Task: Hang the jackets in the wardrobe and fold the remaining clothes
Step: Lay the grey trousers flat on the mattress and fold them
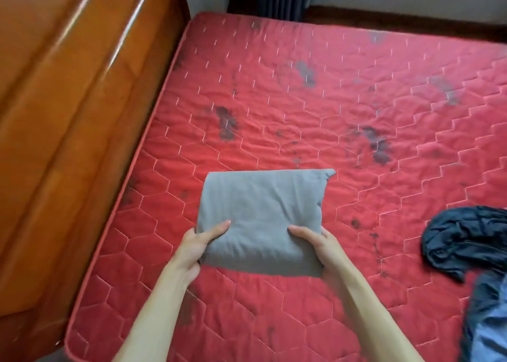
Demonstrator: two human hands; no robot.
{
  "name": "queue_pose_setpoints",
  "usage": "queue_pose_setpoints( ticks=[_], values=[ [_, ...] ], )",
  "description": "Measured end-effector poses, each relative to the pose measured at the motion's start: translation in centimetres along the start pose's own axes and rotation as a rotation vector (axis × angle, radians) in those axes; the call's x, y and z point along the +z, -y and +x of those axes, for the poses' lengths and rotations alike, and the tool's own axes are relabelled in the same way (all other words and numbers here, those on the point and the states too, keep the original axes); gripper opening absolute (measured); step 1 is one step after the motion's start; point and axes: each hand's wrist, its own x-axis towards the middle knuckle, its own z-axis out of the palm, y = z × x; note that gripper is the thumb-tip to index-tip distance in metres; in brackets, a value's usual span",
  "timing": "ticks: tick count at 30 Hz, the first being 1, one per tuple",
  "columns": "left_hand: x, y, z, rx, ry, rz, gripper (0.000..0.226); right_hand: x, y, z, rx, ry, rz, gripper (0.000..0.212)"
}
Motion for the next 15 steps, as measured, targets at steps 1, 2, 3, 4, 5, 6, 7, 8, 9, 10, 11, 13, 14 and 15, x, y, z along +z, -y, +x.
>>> queue_pose_setpoints(
  ticks=[1, 2, 3, 4, 5, 6, 7, 8, 9, 10, 11, 13, 14, 15],
  values=[
    [0.1, -1.6, -1.7, 0.039, 0.003, -0.029, 0.078, 0.4, 1.5, -1.9, -0.037, 0.016, 0.014, 0.032],
    [0.2, -3.2, -3.5, 0.077, 0.018, -0.051, 0.075, 0.8, 3.0, -3.8, -0.072, 0.028, 0.025, 0.032],
    [0.3, -4.7, -5.3, 0.113, 0.039, -0.073, 0.068, 1.2, 4.5, -5.6, -0.106, 0.040, 0.030, 0.033],
    [0.4, -6.2, -7.1, 0.154, 0.062, -0.087, 0.057, 1.4, 5.8, -7.4, -0.132, 0.054, 0.032, 0.035],
    [0.4, -7.6, -8.9, 0.193, 0.081, -0.100, 0.046, 1.7, 6.9, -9.1, -0.147, 0.070, 0.029, 0.037],
    [0.3, -8.7, -10.5, 0.233, 0.097, -0.110, 0.041, 2.0, 8.0, -10.8, -0.152, 0.094, 0.020, 0.038],
    [0.1, -9.8, -12.0, 0.275, 0.110, -0.120, 0.039, 2.2, 9.0, -12.5, -0.145, 0.128, 0.006, 0.038],
    [-0.1, -10.8, -13.5, 0.319, 0.119, -0.120, 0.042, 2.4, 9.8, -14.1, -0.125, 0.167, -0.014, 0.038],
    [-0.4, -11.7, -15.1, 0.355, 0.125, -0.114, 0.048, 2.5, 10.4, -15.8, -0.102, 0.205, -0.033, 0.038],
    [-0.6, -12.5, -16.6, 0.388, 0.136, -0.098, 0.057, 2.6, 10.9, -17.3, -0.090, 0.242, -0.044, 0.038],
    [-0.7, -13.2, -18.1, 0.419, 0.145, -0.086, 0.061, 2.6, 11.2, -18.7, -0.091, 0.280, -0.048, 0.036],
    [-1.0, -14.2, -21.1, 0.478, 0.145, -0.080, 0.054, 2.7, 11.8, -21.3, -0.124, 0.350, -0.041, 0.031],
    [-1.1, -14.6, -22.6, 0.509, 0.144, -0.083, 0.053, 2.8, 12.0, -22.3, -0.145, 0.371, -0.023, 0.028],
    [-1.1, -14.9, -24.1, 0.536, 0.143, -0.091, 0.058, 3.0, 12.2, -23.4, -0.169, 0.380, -0.007, 0.028]
  ],
)
